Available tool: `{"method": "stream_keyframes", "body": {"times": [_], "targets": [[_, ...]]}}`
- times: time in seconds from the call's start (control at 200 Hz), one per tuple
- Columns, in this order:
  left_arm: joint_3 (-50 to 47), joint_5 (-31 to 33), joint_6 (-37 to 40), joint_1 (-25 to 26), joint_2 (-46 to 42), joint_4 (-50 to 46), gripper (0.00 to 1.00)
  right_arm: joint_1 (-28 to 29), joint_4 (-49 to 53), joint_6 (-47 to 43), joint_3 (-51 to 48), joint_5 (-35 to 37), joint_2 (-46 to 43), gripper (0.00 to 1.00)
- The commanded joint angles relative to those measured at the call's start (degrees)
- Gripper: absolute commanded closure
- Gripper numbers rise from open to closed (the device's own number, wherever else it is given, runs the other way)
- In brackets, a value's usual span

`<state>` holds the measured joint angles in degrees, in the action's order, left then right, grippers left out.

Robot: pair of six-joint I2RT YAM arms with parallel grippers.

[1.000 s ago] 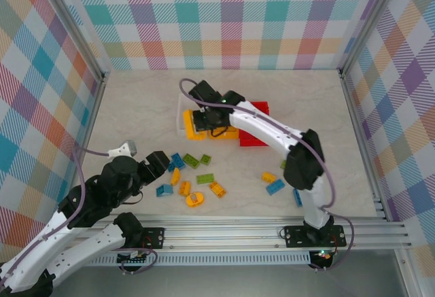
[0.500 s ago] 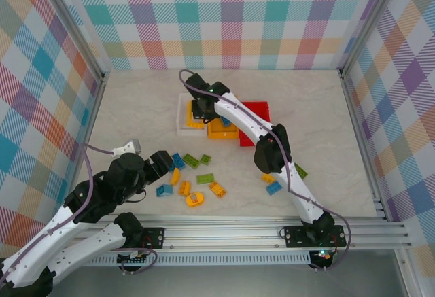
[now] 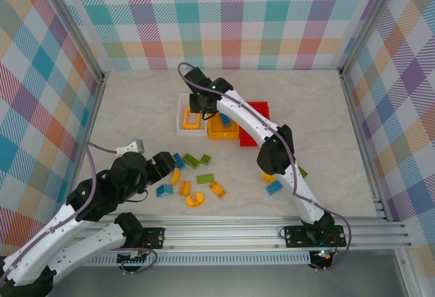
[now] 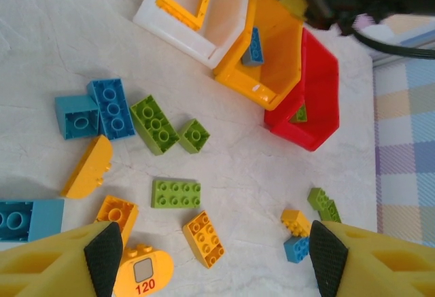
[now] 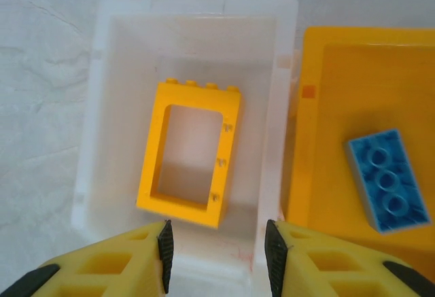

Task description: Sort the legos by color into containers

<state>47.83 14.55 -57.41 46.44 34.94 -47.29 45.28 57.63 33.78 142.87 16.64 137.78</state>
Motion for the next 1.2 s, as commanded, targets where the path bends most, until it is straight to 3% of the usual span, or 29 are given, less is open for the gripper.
{"method": "stream_keyframes", "body": {"times": [0.0, 0.195, 0.295, 0.48, 0.61, 0.745, 0.84, 0.93, 1.05, 1.195], "targets": [[0.1, -3.0, 1.8, 0.4, 3.1, 3.4, 0.26, 1.0, -7.1, -3.5, -10.5, 3.5, -16.6, 0.57], [1.5, -6.3, 4.7, 0.3, 10.2, 4.7, 0.27, 1.0, -16.3, -4.9, -39.8, 5.1, -39.9, 0.53], [1.5, -8.7, 5.5, 0.5, 13.6, 7.5, 0.28, -0.2, -14.8, -1.5, -54.5, 6.4, -51.7, 0.48], [1.9, -9.2, 7.2, 5.3, 21.9, 16.6, 0.29, -9.9, -8.8, 11.2, -79.8, 0.5, -70.4, 0.42], [3.8, -6.9, 8.6, 10.7, 29.3, 21.4, 0.29, -17.5, -5.6, 17.4, -91.4, -4.3, -76.0, 0.32], [5.8, -5.7, 9.4, 15.3, 35.4, 26.0, 0.28, -27.3, -8.8, 16.2, -98.1, -9.6, -76.8, 0.25], [7.6, -4.5, 10.3, 18.3, 39.1, 27.2, 0.27, -31.2, -9.2, 15.3, -99.0, -10.2, -75.3, 0.17], [9.3, -1.0, 10.5, 19.9, 40.6, 24.0, 0.26, -33.1, -10.4, 15.3, -100.3, -12.9, -75.5, 0.16], [9.0, 5.4, 7.6, 18.9, 38.3, 15.3, 0.26, -32.9, -10.9, 14.6, -100.2, -13.8, -77.8, 0.19], [8.7, 5.2, 6.1, 12.7, 37.0, 5.7, 0.24, -32.2, -14.7, 10.2, -99.7, -17.7, -79.8, 0.17]]}}
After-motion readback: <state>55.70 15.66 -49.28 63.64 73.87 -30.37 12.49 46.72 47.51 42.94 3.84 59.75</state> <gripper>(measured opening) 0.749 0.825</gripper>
